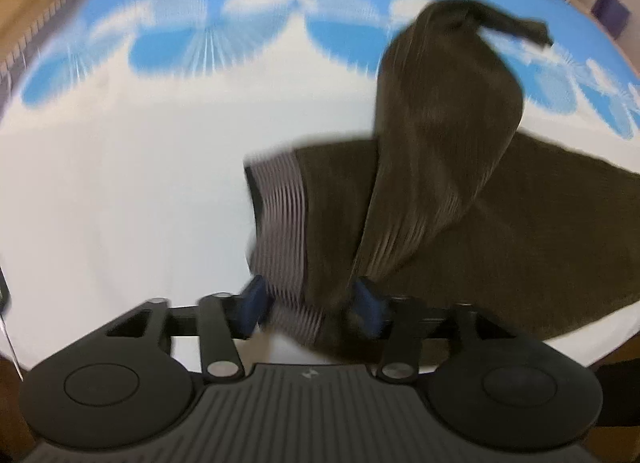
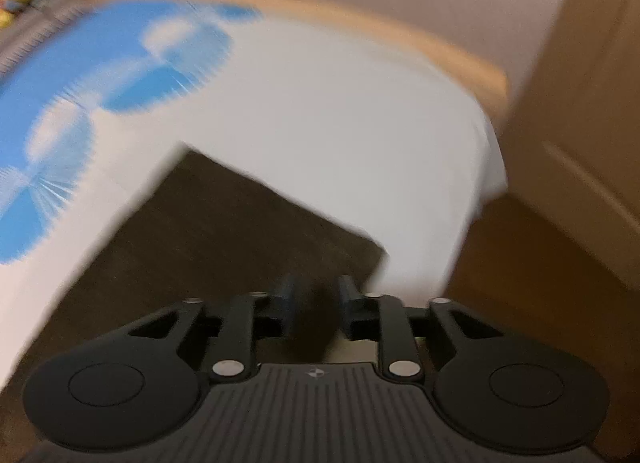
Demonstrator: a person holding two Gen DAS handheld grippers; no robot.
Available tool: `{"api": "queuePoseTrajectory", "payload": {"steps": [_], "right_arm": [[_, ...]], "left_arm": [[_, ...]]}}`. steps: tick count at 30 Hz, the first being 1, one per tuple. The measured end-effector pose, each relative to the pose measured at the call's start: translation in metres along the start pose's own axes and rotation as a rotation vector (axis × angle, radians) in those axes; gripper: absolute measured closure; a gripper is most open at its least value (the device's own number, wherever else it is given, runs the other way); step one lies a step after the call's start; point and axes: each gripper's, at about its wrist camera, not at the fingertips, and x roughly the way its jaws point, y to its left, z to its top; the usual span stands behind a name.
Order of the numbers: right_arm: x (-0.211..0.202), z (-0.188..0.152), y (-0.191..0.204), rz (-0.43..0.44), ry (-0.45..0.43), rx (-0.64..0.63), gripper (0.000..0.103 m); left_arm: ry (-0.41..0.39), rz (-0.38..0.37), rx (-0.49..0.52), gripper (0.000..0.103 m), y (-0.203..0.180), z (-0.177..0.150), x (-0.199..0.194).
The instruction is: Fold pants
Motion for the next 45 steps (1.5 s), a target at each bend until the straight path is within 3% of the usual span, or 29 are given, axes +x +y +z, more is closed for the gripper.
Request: {"api": "queuePoseTrajectory", "payload": {"steps": [5,9,12,14,16,19,23,30,36,38,40,42,45], "right_arm": [[-0.036,-0.003,0.05,0.208,-0.137,-0.152,0.07],[-0.057,-0.018,0.108,0.404,-0.16,-0.343,0.066],[-0.073,-0.028,0.144,0.506,-0.154,-0.446,0.065],[-0.083,-0.038,0.169,0.552,-0.146,-0.508,0.065],[-0.093,-0.045,0.201,0.585,-0.138,-0.549,0.065],[-0.099,-0.057,0.236,0.614,-0.118,-0.568,0.065],[-0.11,-0.074,0.272,0.62,-0.055,-0.542,0.065],[-0.12,-0.104,0.333,0.658,0.052,-0.422,0.065],[-0.125,-0.123,0.376,0.694,0.048,-0.481,0.065],[-0.122,-0.119,0.379,0.703,0.065,-0.471,0.065],[-0.118,-0.113,0.379,0.706,0.073,-0.463,0.065],[-0.113,-0.107,0.378,0.701,0.079,-0.457,0.065],[-0.103,-0.103,0.376,0.69,0.102,-0.454,0.065]], "left_arm": [[-0.018,-0.026,0.067,0.041,-0.013,0.005,0.0],[-0.009,-0.02,0.194,0.041,-0.043,-0.001,0.01],[0.009,0.028,0.282,0.042,-0.062,-0.002,0.024],[0.025,0.066,0.329,0.051,-0.073,-0.001,0.032],[0.057,0.109,0.367,0.068,-0.082,0.002,0.043],[0.087,0.141,0.427,0.086,-0.092,0.007,0.053],[0.05,0.234,0.48,0.092,-0.099,0.018,0.052],[-0.182,0.477,0.376,0.094,-0.095,0.082,0.023],[-0.261,0.593,0.309,0.094,-0.105,0.166,0.057],[-0.262,0.622,0.277,0.094,-0.105,0.18,0.078],[-0.221,0.618,0.226,0.094,-0.1,0.194,0.104],[-0.175,0.565,0.124,0.093,-0.086,0.205,0.119],[-0.112,0.488,-0.045,0.084,-0.059,0.219,0.141]]}}
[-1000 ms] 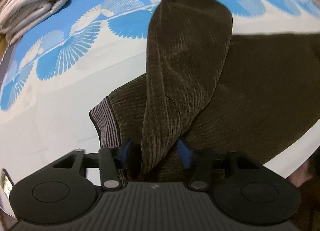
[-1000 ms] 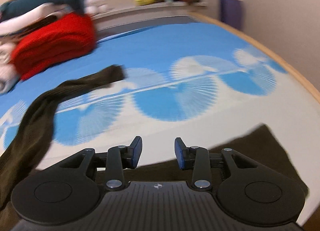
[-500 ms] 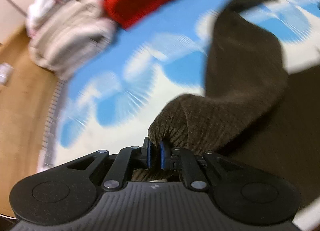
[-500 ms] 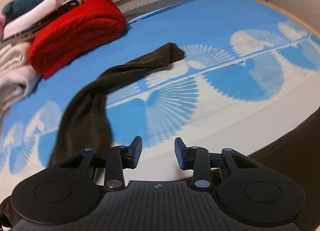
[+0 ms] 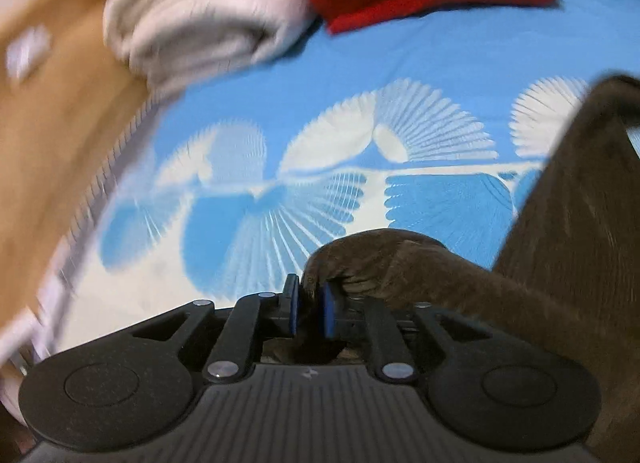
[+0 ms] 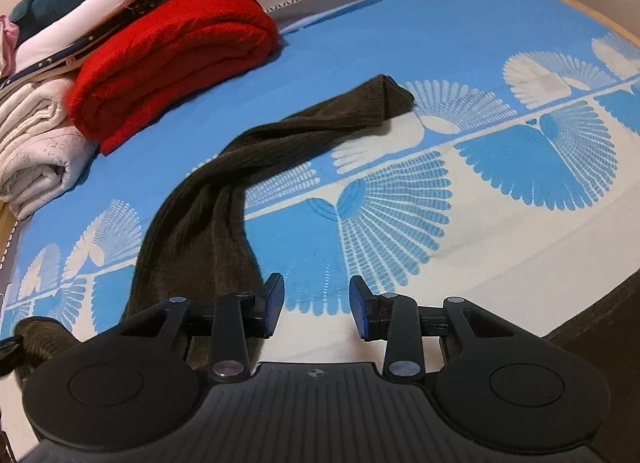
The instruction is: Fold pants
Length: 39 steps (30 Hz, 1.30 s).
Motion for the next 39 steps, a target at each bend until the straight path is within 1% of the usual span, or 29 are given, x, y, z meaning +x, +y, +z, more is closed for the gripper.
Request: {"api": "queuePoseTrajectory", "payload": {"steps": [1,2,5,7,9,10,11,12,13,14,15,16,17,18,20,21,23,25,27,28,32,33,35,36,37,38,39], "right_arm": [[0.003,0.001,-0.004,-0.006,0.01,0.004,0.065],[0.006,0.001,-0.007,-0.012,0.02,0.01,0.065],[0.014,0.004,-0.02,-0.028,0.042,0.042,0.065],[0.017,0.007,-0.028,-0.04,0.042,0.06,0.065],[0.02,0.011,-0.032,-0.052,0.034,0.072,0.065],[0.021,0.012,-0.035,-0.059,0.03,0.082,0.065],[0.022,0.014,-0.037,-0.062,0.026,0.091,0.065],[0.022,0.015,-0.038,-0.066,0.023,0.101,0.065],[0.023,0.017,-0.039,-0.069,0.021,0.109,0.065],[0.024,0.018,-0.04,-0.068,0.021,0.115,0.065],[0.026,0.019,-0.041,-0.067,0.023,0.122,0.065],[0.028,0.02,-0.041,-0.066,0.024,0.129,0.065],[0.028,0.02,-0.041,-0.066,0.025,0.136,0.065],[0.029,0.02,-0.041,-0.068,0.025,0.144,0.065],[0.031,0.021,-0.04,-0.07,0.026,0.154,0.065],[0.032,0.022,-0.04,-0.072,0.023,0.161,0.065],[0.033,0.023,-0.04,-0.083,0.018,0.18,0.065],[0.033,0.025,-0.041,-0.085,0.014,0.206,0.065],[0.033,0.027,-0.043,-0.088,0.008,0.232,0.065],[0.033,0.027,-0.044,-0.089,0.006,0.238,0.065],[0.031,0.029,-0.051,-0.095,0.004,0.257,0.065],[0.031,0.031,-0.054,-0.097,0.004,0.26,0.065],[0.03,0.033,-0.06,-0.105,0.005,0.27,0.065],[0.029,0.034,-0.064,-0.107,0.004,0.275,0.065],[0.029,0.035,-0.067,-0.108,0.003,0.278,0.065],[0.028,0.037,-0.07,-0.109,0.002,0.281,0.065],[0.027,0.038,-0.072,-0.11,0.0,0.283,0.065]], "left_arm": [[0.034,-0.008,-0.023,0.083,0.001,0.0,0.008],[0.051,-0.011,-0.032,0.083,0.002,-0.003,0.011],[0.076,-0.032,-0.094,0.082,0.004,0.003,0.017],[0.084,-0.053,-0.163,0.081,0.009,0.009,0.013],[0.065,-0.042,-0.202,0.08,0.008,0.016,0.006],[0.044,-0.035,-0.209,0.066,0.005,0.019,-0.001],[-0.005,-0.042,-0.207,0.054,0.0,0.023,-0.012],[-0.052,-0.047,-0.2,0.035,-0.005,0.026,-0.022],[-0.089,-0.043,-0.194,0.03,-0.01,0.03,-0.031],[-0.124,-0.042,-0.189,0.03,-0.016,0.032,-0.04],[-0.155,-0.061,-0.188,0.032,-0.022,0.033,-0.049],[-0.177,-0.108,-0.187,0.033,-0.03,0.032,-0.056],[-0.184,-0.188,-0.176,0.035,-0.042,0.031,-0.063],[-0.17,-0.3,-0.146,0.037,-0.058,0.028,-0.067],[-0.117,-0.531,-0.081,0.041,-0.093,0.017,-0.072],[-0.086,-0.607,-0.048,0.041,-0.113,0.01,-0.074],[-0.053,-0.672,0.04,0.041,-0.151,-0.004,-0.077],[-0.067,-0.678,0.118,0.041,-0.183,-0.015,-0.08],[-0.069,-0.669,0.153,0.041,-0.205,-0.02,-0.077],[-0.063,-0.667,0.147,0.041,-0.213,-0.02,-0.074],[-0.029,-0.642,0.053,0.041,-0.227,-0.015,-0.051],[-0.025,-0.615,0.034,0.041,-0.23,-0.014,-0.045],[-0.006,-0.554,0.022,0.045,-0.232,-0.011,-0.033],[-0.009,-0.542,0.014,0.053,-0.231,-0.01,-0.03],[-0.022,-0.528,0.008,0.075,-0.23,-0.008,-0.029],[-0.031,-0.513,0.015,0.09,-0.229,-0.006,-0.03],[-0.042,-0.494,0.022,0.092,-0.228,-0.003,-0.032]]}}
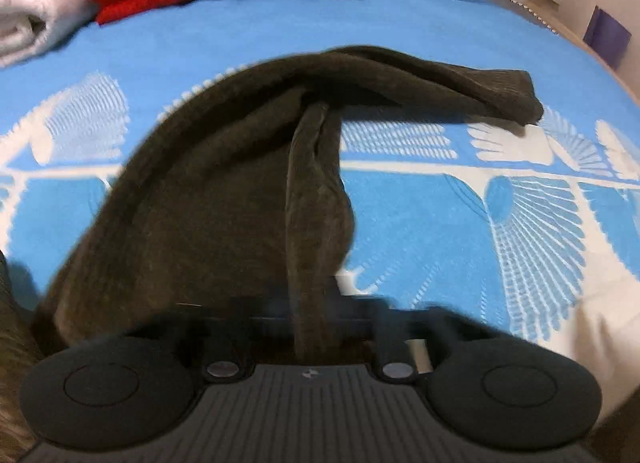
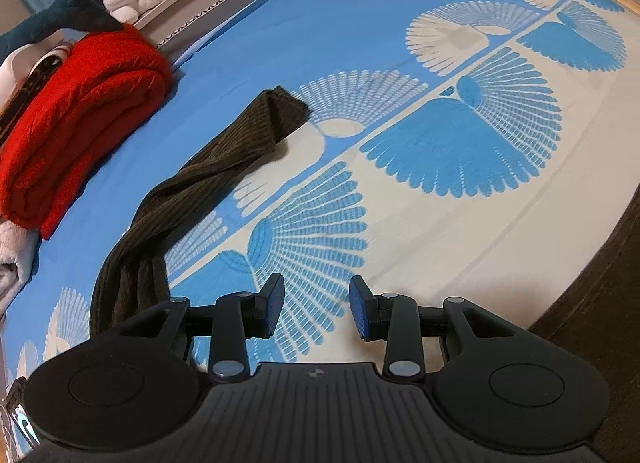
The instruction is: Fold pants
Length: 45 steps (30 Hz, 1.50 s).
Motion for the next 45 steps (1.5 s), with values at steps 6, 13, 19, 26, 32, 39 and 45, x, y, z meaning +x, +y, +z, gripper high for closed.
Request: {"api": "queuePoseTrajectory", "payload": {"steps": [6,13,19,26,32,39,45], "right_arm": [[0.002,0.008,-0.014,0.002,0.01,0.042,0.065],[-0.004,0.018,-0.028,-0.012,-0.016,0.081,0.065],[0.002,0.023,-0.038,-0.011,-0.003,0.132,0.065],[0.044,0.026,-0.044,0.146,0.087,0.238,0.064],[0.082,0.027,-0.035,0.236,0.101,0.329,0.055],[0.124,0.037,-0.029,0.292,0.047,0.376,0.047],[0.149,0.041,-0.03,0.361,0.036,0.448,0.047]], "left_arm": [[0.09,-0.345,0.447,0.093,-0.031,-0.011,-0.042],[0.166,-0.114,0.768,0.085,-0.002,-0.047,-0.066],[0.113,-0.123,0.482,0.047,0.015,-0.028,-0.112],[-0.027,-0.082,-0.22,0.028,0.113,0.025,-0.111],[0.034,0.046,-0.398,0.032,0.15,0.038,-0.089],[0.043,0.011,-0.311,0.032,0.141,0.039,-0.094],[0.049,0.006,-0.283,0.032,0.145,0.032,-0.093]]}}
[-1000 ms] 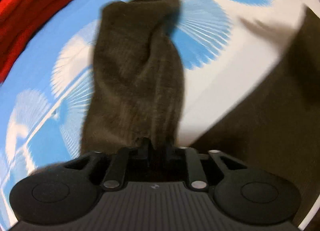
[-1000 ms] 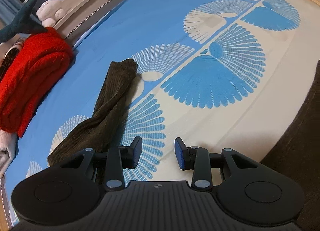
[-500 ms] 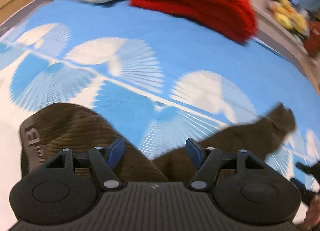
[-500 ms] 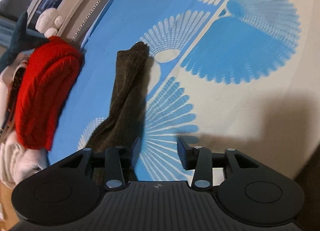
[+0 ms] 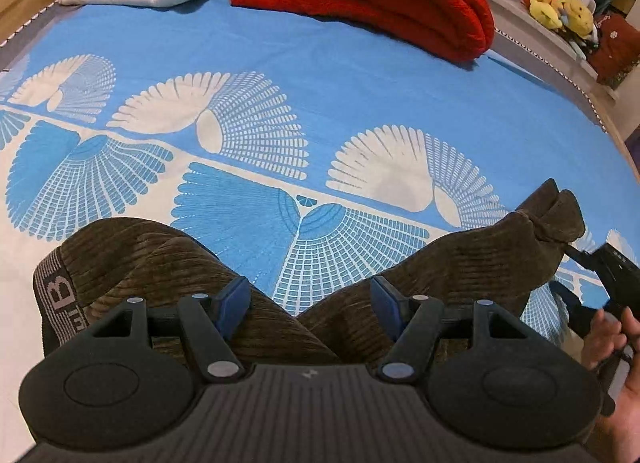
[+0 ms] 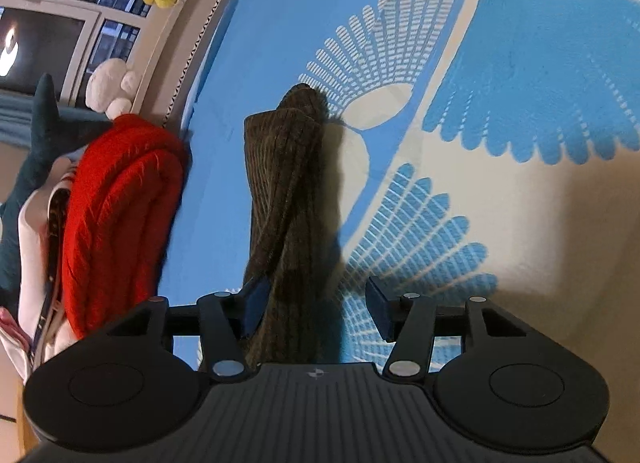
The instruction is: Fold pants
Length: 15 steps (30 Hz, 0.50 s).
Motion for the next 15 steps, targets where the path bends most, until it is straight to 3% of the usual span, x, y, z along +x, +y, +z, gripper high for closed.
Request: {"api": "queuePoseTrajectory", "payload": {"steps": [2,4,5,6,11,15], "right_arm": [[0.007,-0.002,0.005,0.001,0.007,-0.022,0.047],[0.012,-0.005,0.01,0.021,0.019,-0.058,0.056],[0.014,-0.007,0.013,0.033,0.022,-0.078,0.081],[0.013,-0.007,0.015,0.038,0.016,-0.097,0.094],[-0.04,-0.001,0.038,0.013,-0.12,-0.165,0.095],[-0.131,-0.001,0.095,-0.145,-0.296,-0.314,0.095]], "left_arm": [[0.0,0.015,0.006,0.032,0.004,0.001,-0.001],[0.001,0.03,-0.003,0.032,0.01,0.002,-0.002],[-0.001,0.03,-0.011,0.032,0.012,0.004,-0.004],[-0.005,0.028,-0.019,0.032,0.014,0.005,-0.006],[-0.025,0.004,-0.023,0.032,0.013,0.01,-0.017],[-0.022,-0.016,0.001,0.032,0.009,0.01,-0.02]]}}
